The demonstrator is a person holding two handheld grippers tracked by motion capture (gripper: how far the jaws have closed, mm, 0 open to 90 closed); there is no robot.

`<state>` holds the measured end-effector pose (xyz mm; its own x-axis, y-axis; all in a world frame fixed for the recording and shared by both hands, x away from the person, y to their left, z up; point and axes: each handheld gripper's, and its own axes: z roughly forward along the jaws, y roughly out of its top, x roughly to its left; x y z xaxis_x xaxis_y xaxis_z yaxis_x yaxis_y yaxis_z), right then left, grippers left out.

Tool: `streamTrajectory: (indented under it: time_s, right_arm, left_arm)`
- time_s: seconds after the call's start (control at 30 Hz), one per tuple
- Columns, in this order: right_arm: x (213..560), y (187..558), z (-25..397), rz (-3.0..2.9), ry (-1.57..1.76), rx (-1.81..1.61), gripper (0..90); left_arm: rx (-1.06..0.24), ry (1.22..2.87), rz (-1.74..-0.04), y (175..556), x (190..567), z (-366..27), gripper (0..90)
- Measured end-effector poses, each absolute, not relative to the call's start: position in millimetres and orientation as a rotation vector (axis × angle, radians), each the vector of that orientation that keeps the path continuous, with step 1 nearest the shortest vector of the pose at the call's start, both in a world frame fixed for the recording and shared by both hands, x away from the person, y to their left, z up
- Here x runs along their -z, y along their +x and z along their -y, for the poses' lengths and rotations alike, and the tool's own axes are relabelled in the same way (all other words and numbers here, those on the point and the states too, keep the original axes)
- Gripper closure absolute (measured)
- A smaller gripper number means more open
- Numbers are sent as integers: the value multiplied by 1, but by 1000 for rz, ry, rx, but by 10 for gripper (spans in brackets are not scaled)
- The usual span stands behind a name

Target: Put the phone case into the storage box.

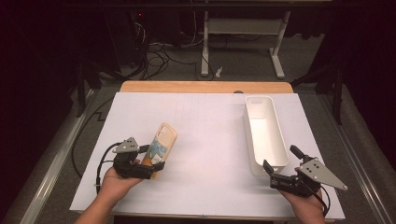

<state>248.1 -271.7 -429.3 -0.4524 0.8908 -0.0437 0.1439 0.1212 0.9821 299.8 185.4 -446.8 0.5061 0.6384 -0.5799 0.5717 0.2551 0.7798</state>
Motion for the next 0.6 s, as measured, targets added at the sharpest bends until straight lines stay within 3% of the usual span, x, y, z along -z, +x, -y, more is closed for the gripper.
streamTrajectory:
  time_s: [0.6]
  right_arm:
    - [431,249,272,-1727,1011,-1383,11]
  left_arm:
    - [-73,1353,-1104,297,451,-191,116]
